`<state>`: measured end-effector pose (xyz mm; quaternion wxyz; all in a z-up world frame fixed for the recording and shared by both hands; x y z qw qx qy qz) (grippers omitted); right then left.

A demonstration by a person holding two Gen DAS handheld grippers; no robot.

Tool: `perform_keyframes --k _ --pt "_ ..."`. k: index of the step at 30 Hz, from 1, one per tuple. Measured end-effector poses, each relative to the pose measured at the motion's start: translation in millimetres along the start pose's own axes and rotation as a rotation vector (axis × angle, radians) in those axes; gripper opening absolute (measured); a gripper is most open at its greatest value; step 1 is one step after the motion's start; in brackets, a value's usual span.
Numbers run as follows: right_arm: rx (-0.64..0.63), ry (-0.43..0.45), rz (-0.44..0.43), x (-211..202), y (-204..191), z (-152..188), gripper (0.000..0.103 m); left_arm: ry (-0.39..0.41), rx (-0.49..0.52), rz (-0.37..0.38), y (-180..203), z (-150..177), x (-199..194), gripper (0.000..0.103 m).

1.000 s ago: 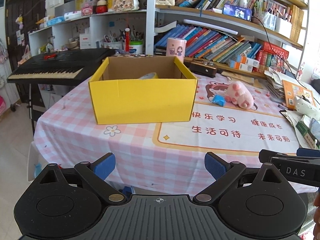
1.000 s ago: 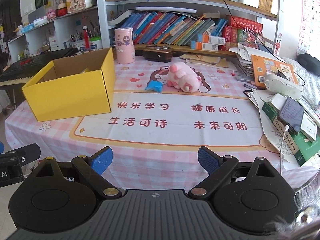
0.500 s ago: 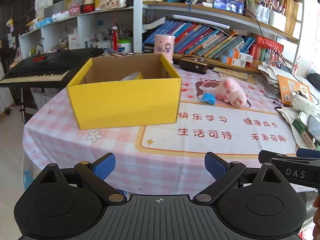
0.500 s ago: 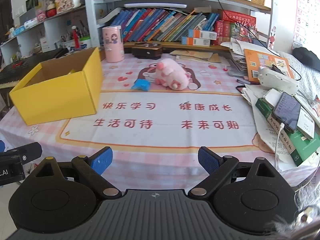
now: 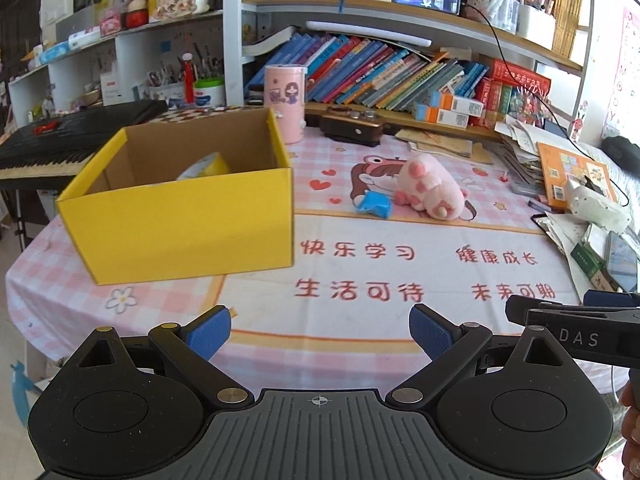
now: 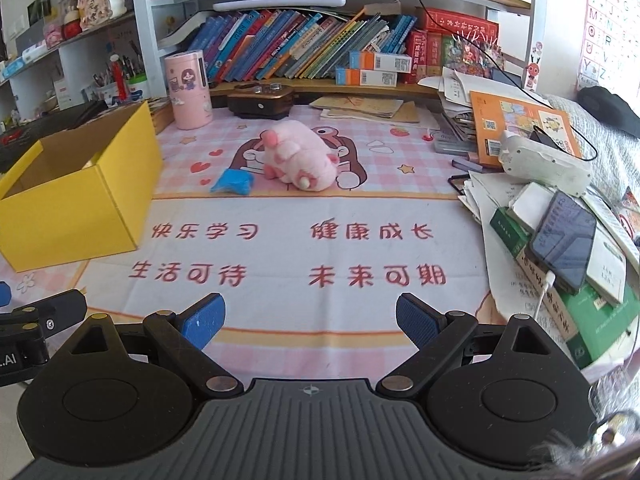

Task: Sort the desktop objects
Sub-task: 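Move both tools toward the pink plush pig and blue block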

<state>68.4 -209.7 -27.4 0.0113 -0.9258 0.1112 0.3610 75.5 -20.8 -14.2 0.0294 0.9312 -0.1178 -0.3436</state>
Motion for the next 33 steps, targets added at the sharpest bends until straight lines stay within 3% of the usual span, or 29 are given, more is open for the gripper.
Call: perform_keyframes --k 15,33 --pt "-0.058 -0.028 -0.053 58.2 29.4 -39.0 0.092 -0.022 -0.030 -0.016 35.4 -24.5 51.6 0.098" --pt "-0.184 -0.032 -0.233 141.9 37.7 -99.7 0.092 -0.074 0.011 -0.091 66.7 -49.4 101.2 0.098"
Point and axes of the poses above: each gripper's, at about its wrist camera, not at the fingertips, and x roughly the way its jaws point, y to its right, z to its underside, the point moved 1 cm from there along x, roughly the way its jaws point, and after that the axes turned 8 degrees about z, right-handed, at the moved point
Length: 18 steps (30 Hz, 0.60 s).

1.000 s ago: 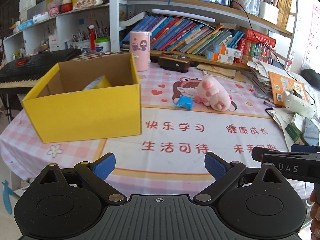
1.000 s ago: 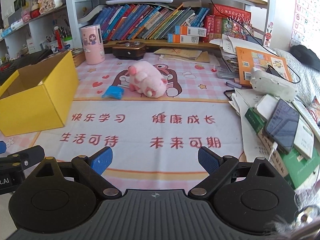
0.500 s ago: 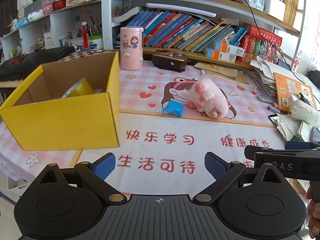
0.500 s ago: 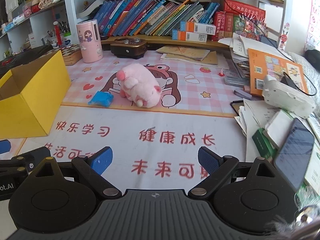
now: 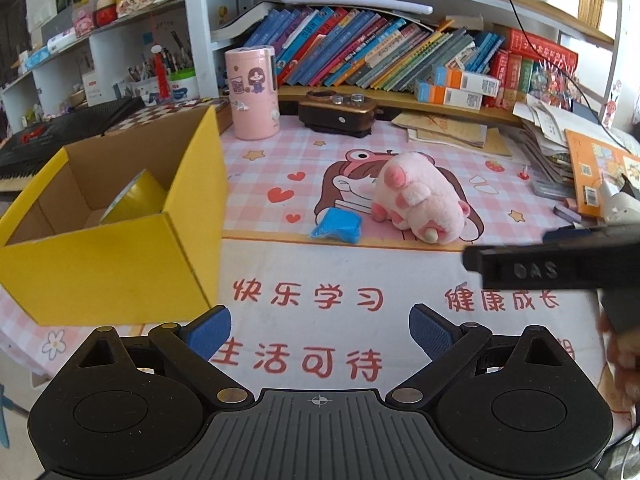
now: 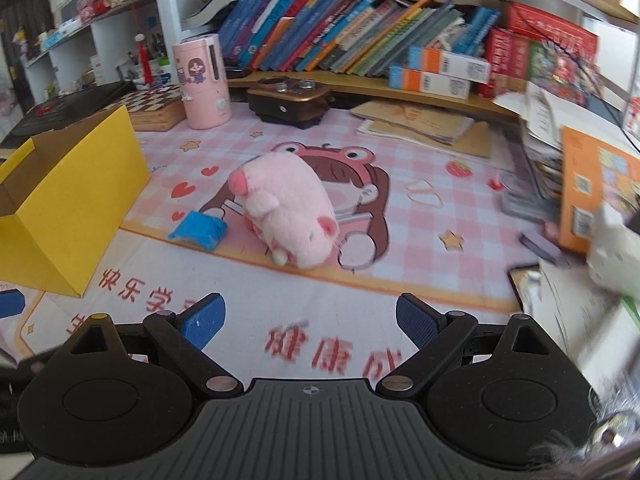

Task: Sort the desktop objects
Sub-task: 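Move both tools toward the pink plush pig and blue block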

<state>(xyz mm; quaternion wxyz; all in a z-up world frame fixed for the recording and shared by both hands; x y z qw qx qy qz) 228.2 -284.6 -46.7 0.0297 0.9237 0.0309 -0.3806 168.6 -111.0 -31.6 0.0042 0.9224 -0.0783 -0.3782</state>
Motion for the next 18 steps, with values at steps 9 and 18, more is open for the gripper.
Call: perform_keyframes --k 9,18 --pt "-0.158 -0.008 -0.085 51.7 -8.5 -43.8 0.092 -0.012 0.054 -0.051 7.6 -15.1 14.9 0.098" --pt "-0.259 -0.025 -0.109 95.9 -26.3 -56.1 0.090 -0.014 0.094 -0.080 10.2 -26.9 23.6 0.098"
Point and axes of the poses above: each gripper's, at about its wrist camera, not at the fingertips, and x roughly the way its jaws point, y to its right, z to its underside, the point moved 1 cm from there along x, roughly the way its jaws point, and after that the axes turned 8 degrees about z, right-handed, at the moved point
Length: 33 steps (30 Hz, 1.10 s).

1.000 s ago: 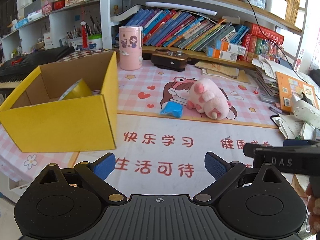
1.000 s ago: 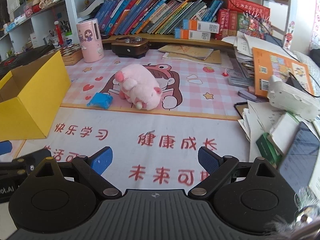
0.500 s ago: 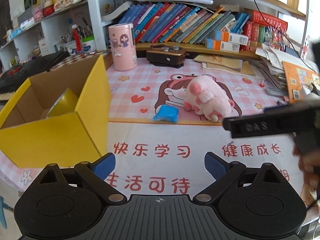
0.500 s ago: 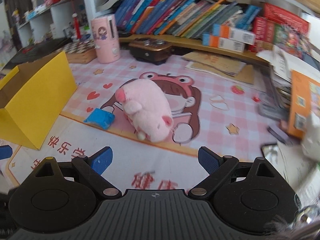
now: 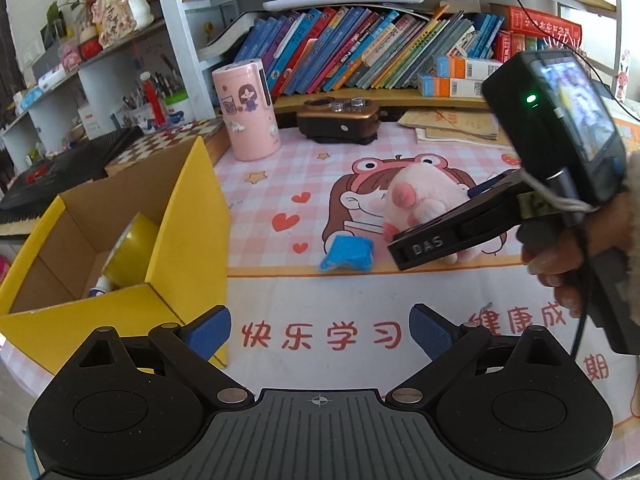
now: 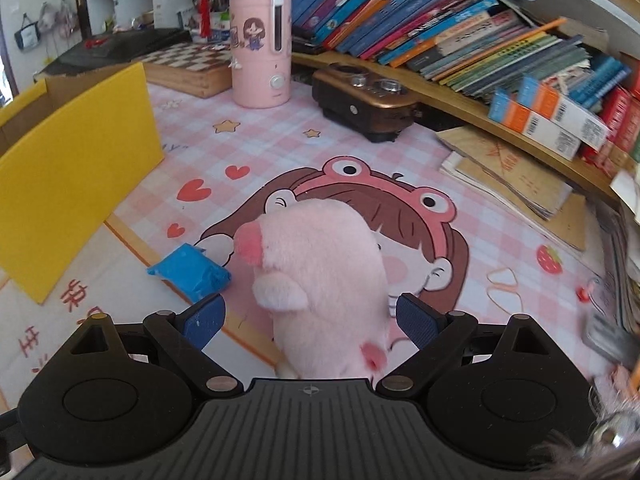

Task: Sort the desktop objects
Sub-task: 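Move both tools toward the pink plush pig and blue block, then grasp the pink plush pig with the right tool while the left tool grasps the blue block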

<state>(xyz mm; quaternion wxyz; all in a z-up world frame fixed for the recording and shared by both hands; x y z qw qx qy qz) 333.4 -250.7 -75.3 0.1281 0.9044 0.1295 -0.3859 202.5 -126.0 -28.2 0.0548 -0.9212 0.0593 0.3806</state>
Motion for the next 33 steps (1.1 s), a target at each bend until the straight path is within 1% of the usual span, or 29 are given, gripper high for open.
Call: perform_keyframes --k 1,3,4,8,12,17,24,29,30,33 --pt "-0.003 0.001 0.003 2.3 -0.2 -0.6 0.088 -0.001 0.000 0.001 -0.1 -0.1 0.0 0.098" --pt "-0.005 0.005 0.024 4.9 0.8 -0.6 0.074 -0.005 0.000 0.002 0.3 -1.2 2.5 0.098" --pt "-0.006 0.007 0.023 6.3 2.3 -0.5 0.065 -0.007 0.000 0.003 0.1 -1.7 4.0 0.098" --pt "0.031 0.030 0.000 -1.1 11.5 2.4 0.058 -0.011 0.002 0.007 1.3 -4.5 10.2 0.098" --pt "0.097 0.071 0.019 -20.5 25.5 5.4 0.058 -0.011 0.000 0.021 3.7 -8.5 19.3 0.098" --pt "0.177 0.115 0.071 -45.4 49.9 9.8 0.058 -0.015 -0.003 0.048 9.3 -14.4 32.6 0.098" --pt "0.223 0.126 0.107 -61.4 69.6 14.4 0.059 0.001 -0.013 0.059 12.9 -25.2 51.7 0.097" --pt "0.274 0.108 0.107 -66.8 71.7 22.9 0.059 0.013 -0.076 0.064 4.5 -30.5 68.4 0.095" --pt "0.284 0.104 0.106 -67.4 71.7 24.5 0.059 0.017 -0.090 0.063 3.0 -31.1 71.9 0.094" --pt "0.294 0.092 0.093 -68.2 69.1 28.7 0.059 0.014 -0.114 0.062 -0.2 -31.8 84.7 0.086"
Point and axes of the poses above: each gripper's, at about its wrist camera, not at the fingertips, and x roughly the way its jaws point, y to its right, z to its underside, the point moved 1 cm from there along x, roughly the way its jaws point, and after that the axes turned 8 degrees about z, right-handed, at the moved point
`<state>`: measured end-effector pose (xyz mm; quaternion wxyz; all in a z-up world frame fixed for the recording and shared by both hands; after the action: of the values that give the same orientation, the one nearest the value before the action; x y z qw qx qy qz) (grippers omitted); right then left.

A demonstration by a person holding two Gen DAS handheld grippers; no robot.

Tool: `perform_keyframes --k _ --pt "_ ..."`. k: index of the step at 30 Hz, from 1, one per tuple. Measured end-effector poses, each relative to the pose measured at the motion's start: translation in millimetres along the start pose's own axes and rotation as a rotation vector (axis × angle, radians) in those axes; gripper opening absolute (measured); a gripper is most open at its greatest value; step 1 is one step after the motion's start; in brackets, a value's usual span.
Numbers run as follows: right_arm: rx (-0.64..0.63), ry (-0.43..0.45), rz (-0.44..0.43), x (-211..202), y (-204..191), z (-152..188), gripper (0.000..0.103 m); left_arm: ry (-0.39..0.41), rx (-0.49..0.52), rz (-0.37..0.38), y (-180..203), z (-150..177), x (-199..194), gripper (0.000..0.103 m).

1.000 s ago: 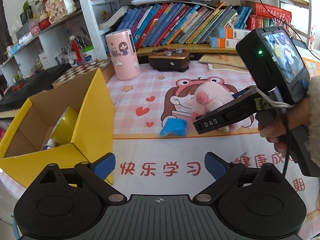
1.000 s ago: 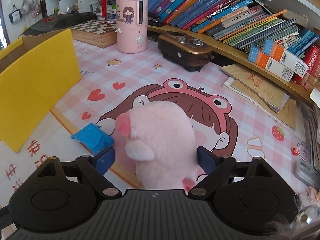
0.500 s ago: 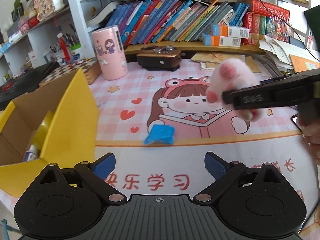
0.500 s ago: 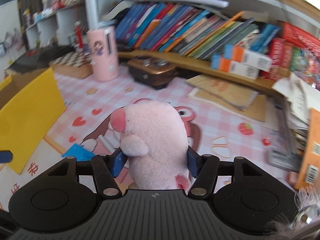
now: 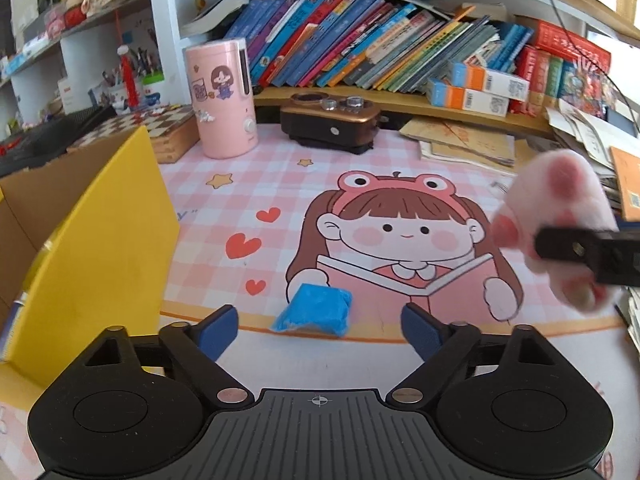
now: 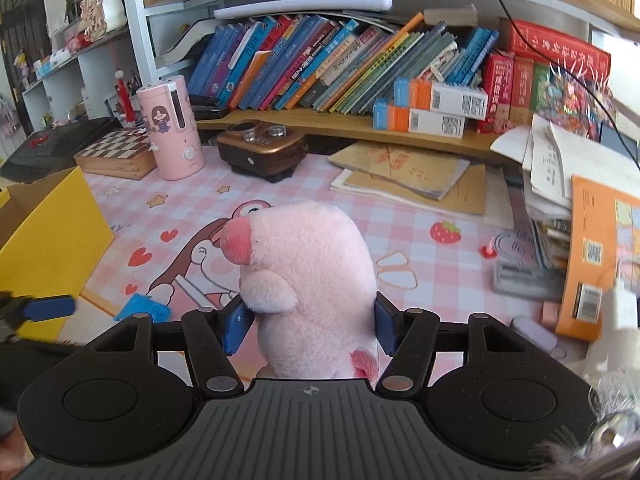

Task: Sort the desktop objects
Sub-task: 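Grasp the pink plush pig with the right tool while the left tool grasps the blue block, then lift and carry the plush pig and blue block toward the yellow box with both tools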

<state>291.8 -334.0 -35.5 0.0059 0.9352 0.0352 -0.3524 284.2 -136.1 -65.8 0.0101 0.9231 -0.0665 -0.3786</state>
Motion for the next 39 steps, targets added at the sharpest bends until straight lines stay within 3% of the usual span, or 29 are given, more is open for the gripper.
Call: perform_keyframes --k 4,8,11,16,21,28,39 --pt "-0.001 -0.017 -0.013 -0.7 -3.9 4.3 0.059 -0.028 -0.032 -0.021 -5.3 -0.6 18.4 0.070" --pt "-0.007 -0.031 -0.023 -2.1 -7.6 7.5 0.059 -0.040 -0.055 -0.033 -9.6 -0.7 30.4 0.064" --pt "-0.014 -0.039 -0.031 -3.4 -10.6 10.0 0.059 -0.049 -0.045 -0.029 -9.5 0.7 36.2 0.051" --pt "-0.016 -0.051 -0.041 -4.7 -14.7 14.5 0.059 -0.050 -0.025 -0.010 -8.1 4.3 36.6 0.039" --pt "-0.013 -0.052 -0.049 -8.3 -18.7 16.5 0.059 0.001 -0.008 0.004 -8.1 2.1 18.4 0.037" --pt "-0.015 -0.045 -0.063 -23.6 -26.2 17.3 0.059 0.074 -0.059 0.059 -12.9 -2.1 -25.1 0.037" --pt "-0.007 -0.018 -0.062 -56.8 -45.5 25.7 0.059 0.143 -0.144 0.116 -35.1 21.4 -105.3 0.037"
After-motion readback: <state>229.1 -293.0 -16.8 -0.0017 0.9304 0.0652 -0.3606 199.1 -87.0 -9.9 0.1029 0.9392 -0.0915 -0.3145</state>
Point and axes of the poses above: each gripper's, at about its wrist camera, not at the fingertips, and x roughly the way its jaws point, y to its right, z to its underside, the point moved 1 cm from there along x, roughly the way its jaws point, and after that the axes turned 8 degrees about z, right-handed, at the moved point
